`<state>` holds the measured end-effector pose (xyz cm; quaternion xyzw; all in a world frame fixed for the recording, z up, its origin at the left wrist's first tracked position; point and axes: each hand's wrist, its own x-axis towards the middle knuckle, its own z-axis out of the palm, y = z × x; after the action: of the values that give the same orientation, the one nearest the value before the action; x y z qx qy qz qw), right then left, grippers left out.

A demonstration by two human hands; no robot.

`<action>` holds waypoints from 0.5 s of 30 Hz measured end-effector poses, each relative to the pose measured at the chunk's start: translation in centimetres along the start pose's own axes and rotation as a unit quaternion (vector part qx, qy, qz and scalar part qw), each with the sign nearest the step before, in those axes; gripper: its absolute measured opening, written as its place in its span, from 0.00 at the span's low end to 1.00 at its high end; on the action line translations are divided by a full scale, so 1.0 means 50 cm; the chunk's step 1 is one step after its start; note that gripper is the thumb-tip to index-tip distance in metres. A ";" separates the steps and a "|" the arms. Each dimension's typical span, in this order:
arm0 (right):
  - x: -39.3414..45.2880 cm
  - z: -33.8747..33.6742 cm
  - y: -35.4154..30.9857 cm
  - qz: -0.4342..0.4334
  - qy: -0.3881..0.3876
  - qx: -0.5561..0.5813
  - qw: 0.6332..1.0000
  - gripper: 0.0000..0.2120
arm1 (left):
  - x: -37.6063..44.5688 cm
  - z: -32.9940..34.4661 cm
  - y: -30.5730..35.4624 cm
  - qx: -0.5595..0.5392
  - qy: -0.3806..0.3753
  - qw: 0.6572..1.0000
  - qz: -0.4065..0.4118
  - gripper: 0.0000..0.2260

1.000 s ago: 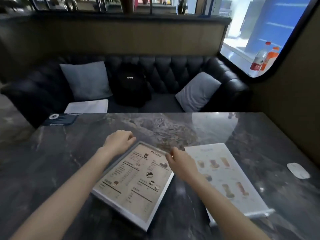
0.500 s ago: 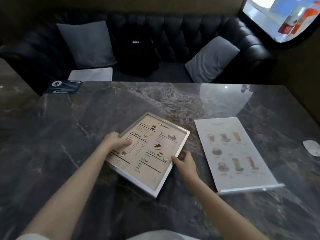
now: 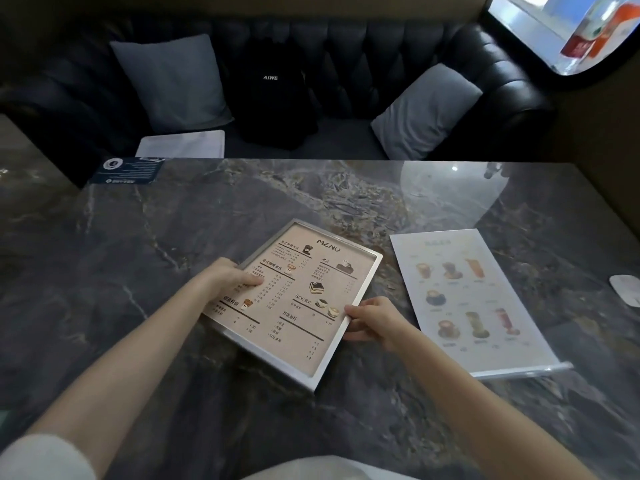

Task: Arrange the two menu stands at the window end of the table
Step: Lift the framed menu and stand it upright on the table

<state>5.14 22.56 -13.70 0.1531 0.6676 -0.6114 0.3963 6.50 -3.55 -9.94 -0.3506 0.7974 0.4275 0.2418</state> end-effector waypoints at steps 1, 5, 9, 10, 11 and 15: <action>-0.004 -0.001 -0.007 -0.008 0.001 -0.004 1.000 0.05 | -0.003 -0.001 0.000 -0.009 0.003 1.000 0.004 0.25; -0.029 -0.012 -0.050 -0.054 0.022 -0.014 0.998 0.11 | -0.021 -0.002 0.022 -0.049 0.023 0.998 0.039 0.30; -0.054 -0.032 -0.092 -0.125 0.052 -0.049 0.990 0.12 | -0.023 -0.004 0.042 -0.094 0.018 0.992 0.088 0.24; -0.059 -0.037 -0.099 -0.141 0.060 -0.059 0.986 0.12 | -0.024 -0.005 0.046 -0.107 0.010 0.989 0.098 0.19; -0.064 -0.041 -0.105 -0.154 0.067 -0.070 0.983 0.11 | -0.021 -0.004 0.048 -0.124 0.003 0.986 0.109 0.15; -0.077 -0.051 -0.111 -0.201 0.094 -0.091 0.971 0.04 | -0.010 0.012 0.055 -0.177 0.003 0.971 0.163 0.12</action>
<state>2.90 24.88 -7.23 0.0357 0.7717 -0.5981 0.2135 4.74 -1.81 -8.49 -0.2543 0.7563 0.5945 0.0999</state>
